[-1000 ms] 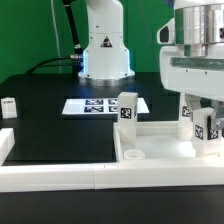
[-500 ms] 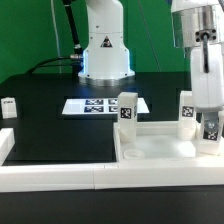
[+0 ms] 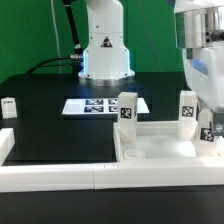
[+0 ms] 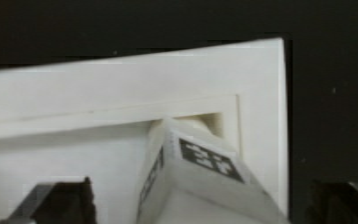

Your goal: Assemble square table

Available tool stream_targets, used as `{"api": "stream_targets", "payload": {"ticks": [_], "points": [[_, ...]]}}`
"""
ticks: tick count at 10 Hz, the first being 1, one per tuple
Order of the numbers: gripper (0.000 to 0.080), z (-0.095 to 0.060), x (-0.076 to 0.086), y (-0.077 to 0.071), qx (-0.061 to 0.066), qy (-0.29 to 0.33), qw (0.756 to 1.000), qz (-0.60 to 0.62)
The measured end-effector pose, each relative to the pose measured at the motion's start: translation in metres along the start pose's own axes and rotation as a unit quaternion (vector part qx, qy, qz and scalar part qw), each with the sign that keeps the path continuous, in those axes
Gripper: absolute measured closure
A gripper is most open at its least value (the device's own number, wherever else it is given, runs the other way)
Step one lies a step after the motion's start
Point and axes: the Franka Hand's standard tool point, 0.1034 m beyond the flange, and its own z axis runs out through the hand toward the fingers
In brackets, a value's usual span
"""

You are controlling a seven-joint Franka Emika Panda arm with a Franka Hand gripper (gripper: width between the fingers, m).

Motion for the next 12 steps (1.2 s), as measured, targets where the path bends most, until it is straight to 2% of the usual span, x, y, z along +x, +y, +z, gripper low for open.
{"api": "stream_targets", "payload": {"ticks": [1, 4, 5, 6, 7, 8, 9, 10, 11, 12], "points": [[0.0159, 0.0, -0.0015, 0.001, 0.0, 0.0, 0.999, -0.034], [0.0151, 0.0006, 0.0024, 0.0013, -0.002, 0.004, 0.993, -0.122], [0.0151, 0.0007, 0.0028, 0.0019, -0.007, 0.007, 0.987, -0.163], [0.0151, -0.0005, 0.0032, 0.001, -0.027, 0.021, 0.96, -0.277], [0.0151, -0.0015, 0.0037, -0.001, -0.027, 0.025, 0.952, -0.305], [0.0151, -0.0008, 0.0042, -0.0005, -0.027, 0.025, 0.954, -0.299], [0.0272, -0.0008, 0.004, -0.0005, -0.026, 0.025, 0.957, -0.287], [0.0272, -0.0007, 0.004, -0.0005, -0.026, 0.025, 0.959, -0.282], [0.042, -0.0006, 0.0039, -0.0003, -0.026, 0.026, 0.965, -0.259], [0.0508, 0.0001, 0.0056, 0.0015, -0.028, 0.026, 0.973, -0.227]]}}
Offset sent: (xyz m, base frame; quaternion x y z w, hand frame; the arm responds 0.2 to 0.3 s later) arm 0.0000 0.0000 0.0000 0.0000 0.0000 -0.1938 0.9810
